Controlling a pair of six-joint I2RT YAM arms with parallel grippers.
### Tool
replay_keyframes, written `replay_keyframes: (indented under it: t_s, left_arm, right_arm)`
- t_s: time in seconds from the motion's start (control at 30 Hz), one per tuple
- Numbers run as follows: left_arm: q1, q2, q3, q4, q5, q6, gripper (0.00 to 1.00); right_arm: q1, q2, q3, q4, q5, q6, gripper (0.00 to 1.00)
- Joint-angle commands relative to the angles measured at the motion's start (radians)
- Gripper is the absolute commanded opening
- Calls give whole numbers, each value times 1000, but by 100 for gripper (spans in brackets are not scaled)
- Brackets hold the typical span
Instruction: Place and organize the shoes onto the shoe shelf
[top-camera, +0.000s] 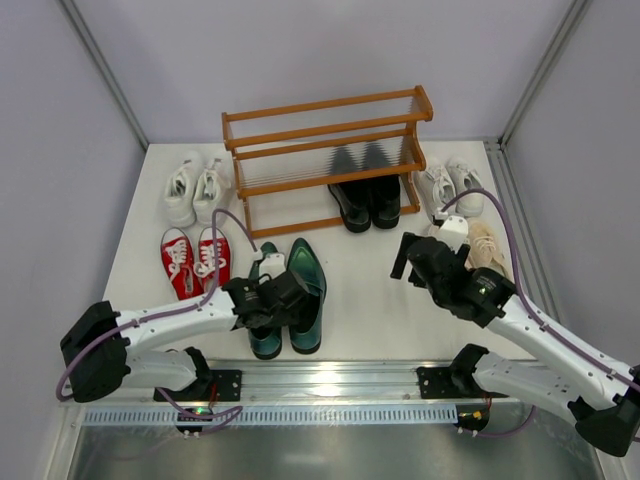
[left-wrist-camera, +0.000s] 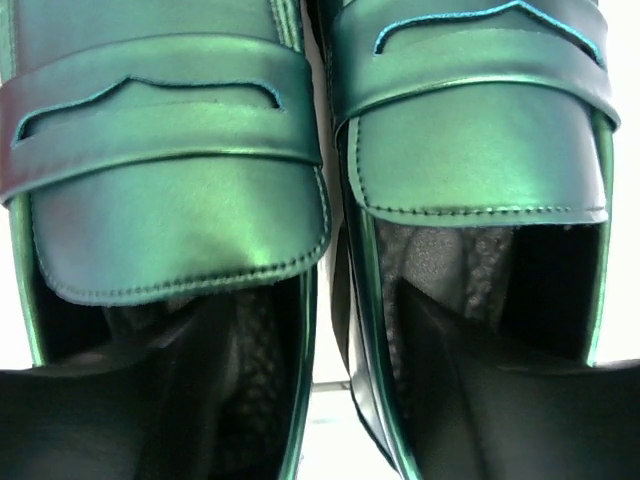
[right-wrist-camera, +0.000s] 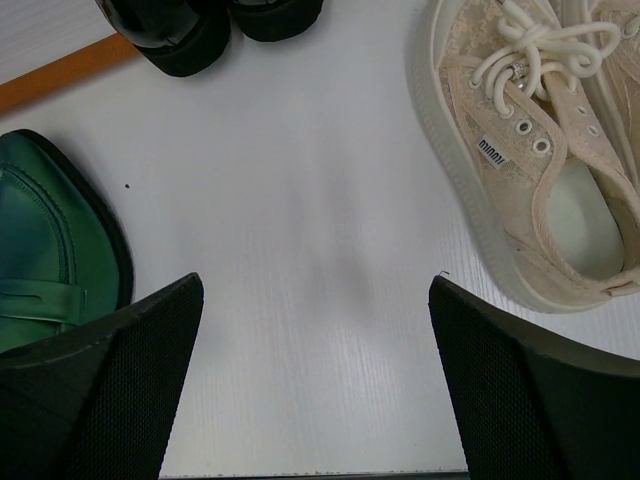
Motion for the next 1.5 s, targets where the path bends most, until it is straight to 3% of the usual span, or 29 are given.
replay_keyframes:
  t_s: [0.0,0.03,0.07,0.1,0.13,0.43,0.8,1.13,1.47]
  left_arm:
    - [-3,-4,-26,83,-24,-35,52]
    - [-3,-1,-29,87,-21,-38,31]
    - [-3,-4,-26,87,-18,-38,18]
    - [-3,-4,-19,87,-15,-39,6]
    - [-3,-9,-12,86,-12,-36,0]
    - [-61,-7,238,-87,-206,36,0]
    - [75,137,365,-11,-162,160,0]
    - [132,221,492,28,-231,254,0]
    - [299,329,557,133,-112,320,0]
  right_arm:
    - [6,-22,-12,9,17,12,94]
    - [6,-22,-14,12,12,12,93]
    - [4,-22,-15,15,11,13,93]
    - [6,-22,-17,15,8,12,93]
    - [6,-20,-18,15,6,12,93]
    - [6,-37,-32,18,5,10,93]
    - [6,-72,-29,-13,20,-10,93]
    - [7,-65,-26,-16,26,-17,93]
    - [6,-54,-31,-17,35,-28,93]
